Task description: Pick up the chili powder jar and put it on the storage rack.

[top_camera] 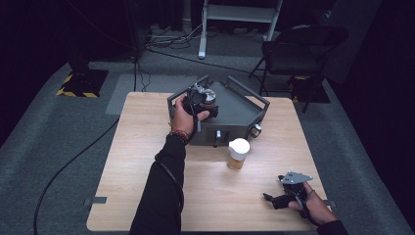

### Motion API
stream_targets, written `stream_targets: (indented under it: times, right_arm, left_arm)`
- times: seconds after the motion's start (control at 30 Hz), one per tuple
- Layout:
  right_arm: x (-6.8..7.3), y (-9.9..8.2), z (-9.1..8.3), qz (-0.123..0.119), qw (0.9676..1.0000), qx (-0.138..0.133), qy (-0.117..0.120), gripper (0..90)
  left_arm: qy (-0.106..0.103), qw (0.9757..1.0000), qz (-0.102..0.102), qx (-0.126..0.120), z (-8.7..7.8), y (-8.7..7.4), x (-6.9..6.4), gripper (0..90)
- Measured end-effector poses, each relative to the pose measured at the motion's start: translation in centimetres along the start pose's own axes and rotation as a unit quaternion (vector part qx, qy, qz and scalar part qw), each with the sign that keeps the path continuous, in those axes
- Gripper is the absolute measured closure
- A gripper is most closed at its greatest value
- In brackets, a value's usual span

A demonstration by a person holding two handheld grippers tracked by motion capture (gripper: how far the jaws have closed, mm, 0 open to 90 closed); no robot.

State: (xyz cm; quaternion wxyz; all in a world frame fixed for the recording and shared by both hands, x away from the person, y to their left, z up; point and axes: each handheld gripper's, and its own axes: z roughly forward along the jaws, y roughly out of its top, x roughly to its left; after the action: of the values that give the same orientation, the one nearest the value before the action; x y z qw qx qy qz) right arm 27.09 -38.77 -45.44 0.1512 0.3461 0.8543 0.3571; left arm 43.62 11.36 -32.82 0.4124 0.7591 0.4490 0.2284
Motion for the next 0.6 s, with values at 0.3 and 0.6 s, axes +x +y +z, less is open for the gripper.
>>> stream_targets:
  times: [0.3, 0.6]
  right_arm:
    - [0.0, 0.0, 0.0, 0.0, 1.0, 0.0, 0.001, 0.0]
    - [0.0, 0.0, 0.0, 0.0, 1.0, 0.0, 0.001, 0.0]
  left_arm:
    - [0.007, 0.9992, 0.004, -0.038, -2.8, -1.1, 0.3, 2.0]
    - [0.016, 0.998, 0.036, -0.049, -5.2, -1.8, -0.1, 1.7]
